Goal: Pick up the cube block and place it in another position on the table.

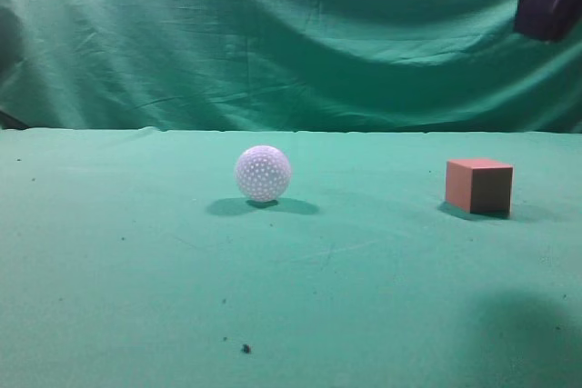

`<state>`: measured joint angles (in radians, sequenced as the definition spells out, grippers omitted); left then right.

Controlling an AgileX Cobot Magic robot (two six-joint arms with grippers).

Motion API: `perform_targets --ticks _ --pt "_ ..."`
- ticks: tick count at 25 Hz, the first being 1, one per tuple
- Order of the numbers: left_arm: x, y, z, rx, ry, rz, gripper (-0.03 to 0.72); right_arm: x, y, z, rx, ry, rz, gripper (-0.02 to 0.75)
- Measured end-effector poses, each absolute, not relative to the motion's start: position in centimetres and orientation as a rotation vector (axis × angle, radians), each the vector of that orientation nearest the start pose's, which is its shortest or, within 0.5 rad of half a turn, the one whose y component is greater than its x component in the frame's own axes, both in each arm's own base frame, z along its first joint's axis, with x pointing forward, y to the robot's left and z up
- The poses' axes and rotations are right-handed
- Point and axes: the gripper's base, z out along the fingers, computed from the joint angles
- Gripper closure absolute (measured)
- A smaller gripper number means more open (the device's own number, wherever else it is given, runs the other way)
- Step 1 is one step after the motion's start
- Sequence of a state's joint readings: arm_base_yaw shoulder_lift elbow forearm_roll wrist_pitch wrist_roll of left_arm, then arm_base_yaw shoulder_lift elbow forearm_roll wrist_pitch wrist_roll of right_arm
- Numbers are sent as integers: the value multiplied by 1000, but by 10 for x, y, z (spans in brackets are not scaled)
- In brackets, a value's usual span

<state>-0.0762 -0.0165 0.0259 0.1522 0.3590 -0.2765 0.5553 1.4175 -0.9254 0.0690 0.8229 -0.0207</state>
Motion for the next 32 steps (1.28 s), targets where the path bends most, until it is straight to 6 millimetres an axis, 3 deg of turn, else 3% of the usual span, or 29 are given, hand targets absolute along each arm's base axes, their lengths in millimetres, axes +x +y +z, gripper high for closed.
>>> perform_targets --ticks 1,7,10,14,16,18,19,21,25,28,32 --pt "53 1 173 -90 1847 -97 426 229 147 239 -754 2735 198 689" --pt "53 1 173 -90 1847 -97 426 251 159 212 -783 2807 152 248" --pt "53 1 173 -90 1847 -97 426 260 162 201 -809 2769 111 127" --pt "53 1 173 -90 1847 -97 426 269 161 188 -818 2757 26 141" --pt "53 1 173 -90 1847 -97 426 272 162 182 -808 2768 5 209" --pt "53 1 173 -90 1847 -97 426 274 162 176 -801 2779 -6 202" --pt "53 1 173 -90 1847 -97 426 274 163 173 -798 2787 -8 260" --pt "53 1 173 -90 1847 -97 426 275 163 169 -796 2799 -12 260" --pt "53 1 173 -90 1847 -97 426 276 163 165 -782 2817 -16 507" --pt "53 1 173 -90 1847 -97 426 281 166 174 -751 2796 -2 516" --pt "53 1 173 -90 1847 -97 426 300 171 206 -663 2731 34 516"
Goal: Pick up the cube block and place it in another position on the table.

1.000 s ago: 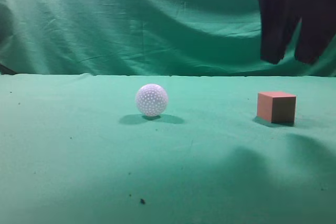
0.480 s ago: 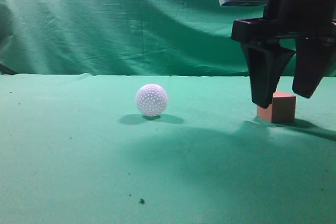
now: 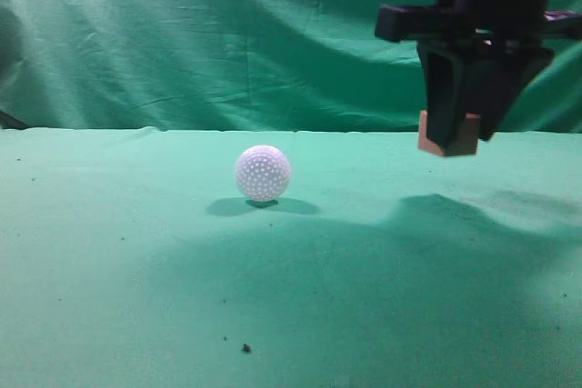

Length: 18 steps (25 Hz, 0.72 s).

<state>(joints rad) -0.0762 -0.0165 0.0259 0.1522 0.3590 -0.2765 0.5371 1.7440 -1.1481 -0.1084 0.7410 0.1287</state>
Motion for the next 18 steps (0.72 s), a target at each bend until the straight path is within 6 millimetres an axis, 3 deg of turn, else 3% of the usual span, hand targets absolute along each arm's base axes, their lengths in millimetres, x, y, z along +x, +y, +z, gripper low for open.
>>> perform_targets --ticks 5,8,11,18 --pt "53 1 173 -90 1847 -97 426 346 147 235 -423 2706 44 516" --pt "53 1 173 -90 1847 -97 426 372 132 226 -341 2742 20 516" --pt "53 1 173 -90 1847 -97 426 387 130 211 -323 2768 7 516" --pt "53 1 173 -90 1847 -97 426 403 136 178 -334 2788 4 516"
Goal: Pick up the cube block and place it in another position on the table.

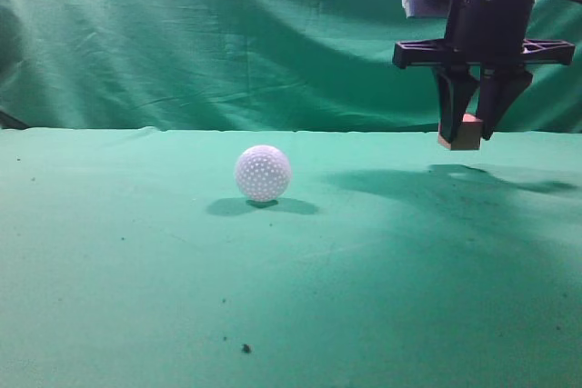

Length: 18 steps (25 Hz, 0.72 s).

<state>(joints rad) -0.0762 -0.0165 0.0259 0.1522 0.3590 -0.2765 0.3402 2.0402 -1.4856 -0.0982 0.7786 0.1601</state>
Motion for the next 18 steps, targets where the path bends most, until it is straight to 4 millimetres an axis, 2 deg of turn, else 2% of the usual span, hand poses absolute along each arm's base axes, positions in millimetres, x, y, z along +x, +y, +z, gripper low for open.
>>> perform_targets --ticks 2,6,8,11,13,16,18 --pt "53 1 173 -90 1847 -97 426 403 136 172 -334 2803 4 516" --pt "53 1 173 -90 1847 -97 426 403 136 171 -331 2811 6 337" --pt "53 1 173 -90 1847 -97 426 402 136 179 -328 2795 11 269" --pt "53 1 173 -90 1847 -97 426 397 135 209 -313 2734 32 283" --pt "53 1 173 -90 1847 -97 426 389 132 238 -303 2684 46 382" --pt "53 1 173 -90 1847 -97 426 368 124 286 -283 2622 64 633" --pt "53 1 173 -90 1847 -97 426 348 117 315 -271 2573 81 699"
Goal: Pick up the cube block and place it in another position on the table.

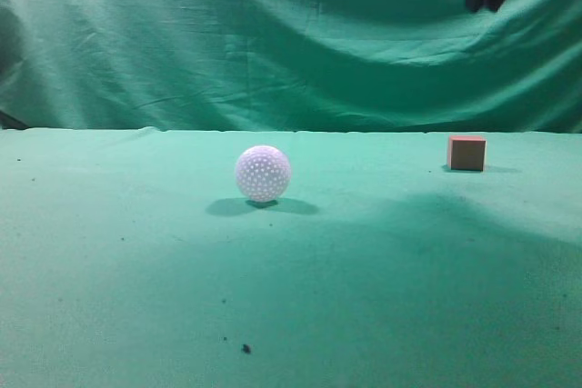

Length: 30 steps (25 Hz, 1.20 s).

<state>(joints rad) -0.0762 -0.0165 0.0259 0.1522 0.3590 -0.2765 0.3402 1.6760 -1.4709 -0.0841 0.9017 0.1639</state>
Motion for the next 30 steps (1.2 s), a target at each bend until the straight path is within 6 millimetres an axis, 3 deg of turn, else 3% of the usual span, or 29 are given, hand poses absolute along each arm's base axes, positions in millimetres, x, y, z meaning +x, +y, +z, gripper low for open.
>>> perform_targets --ticks 1,3,6,11,19,25,30 --pt "53 1 173 -90 1847 -97 426 336 113 327 -263 2550 96 738" --pt "53 1 173 -90 1847 -97 426 313 106 343 -251 2512 127 738" --pt "53 1 173 -90 1847 -97 426 275 95 353 -236 2468 168 738" --pt "53 1 173 -90 1847 -97 426 221 77 347 -222 2432 203 738" --pt "53 1 173 -90 1847 -97 426 156 58 345 -191 2338 292 738" --pt "53 1 173 -90 1847 -97 426 122 46 357 -199 2290 298 738" --pt "53 1 173 -90 1847 -97 426 118 38 355 -254 2312 185 738"
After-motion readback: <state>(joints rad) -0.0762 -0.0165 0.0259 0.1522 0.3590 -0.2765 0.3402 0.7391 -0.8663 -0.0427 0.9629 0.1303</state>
